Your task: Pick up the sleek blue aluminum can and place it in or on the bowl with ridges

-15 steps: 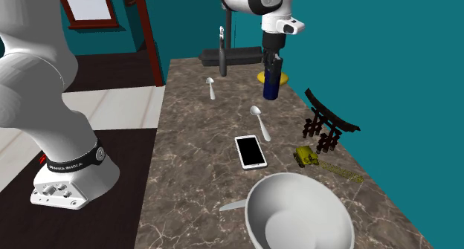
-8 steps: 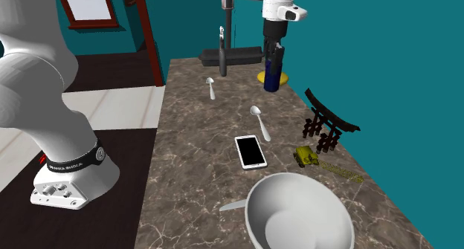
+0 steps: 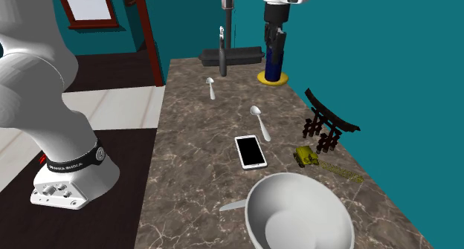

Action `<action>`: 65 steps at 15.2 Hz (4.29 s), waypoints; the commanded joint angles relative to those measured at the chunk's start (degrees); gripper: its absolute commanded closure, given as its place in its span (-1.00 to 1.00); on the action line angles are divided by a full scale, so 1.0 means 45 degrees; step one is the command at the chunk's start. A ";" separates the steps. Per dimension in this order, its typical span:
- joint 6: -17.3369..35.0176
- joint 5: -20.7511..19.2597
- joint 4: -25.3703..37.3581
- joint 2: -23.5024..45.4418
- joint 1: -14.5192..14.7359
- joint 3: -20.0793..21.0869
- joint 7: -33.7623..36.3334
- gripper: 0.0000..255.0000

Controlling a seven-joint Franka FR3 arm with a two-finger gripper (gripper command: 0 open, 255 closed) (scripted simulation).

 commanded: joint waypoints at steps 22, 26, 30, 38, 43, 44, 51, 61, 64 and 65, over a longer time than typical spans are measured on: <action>-0.0195 0.1339 -0.3415 -0.3799 -0.2950 -0.2036 -0.5362 1.00; -0.0239 0.1378 -0.3721 -0.4141 -0.3542 -0.2671 -0.6603 1.00; -0.0322 0.1362 -0.3794 -0.4284 -0.4124 -0.3322 -0.7830 1.00; -0.0588 0.1298 -0.3243 -0.3978 -0.5281 -0.4609 -1.0246 1.00; -0.0832 0.1325 -0.2446 -0.3412 -0.5984 -0.5349 -1.1696 1.00; -0.0666 0.1328 -0.2585 -0.3384 -0.5984 -0.5349 -1.1700 1.00; 0.0493 0.1359 -0.3476 -0.3115 -0.5987 -0.5352 -1.1729 1.00; 0.2202 0.1437 -0.4550 -0.2476 -0.5994 -0.5351 -1.1795 1.00; 0.2202 0.1437 -0.4550 -0.2477 -0.5995 -0.5351 -1.1795 1.00; 0.2202 0.1437 -0.4550 -0.2476 -0.5995 -0.5351 -1.1795 1.00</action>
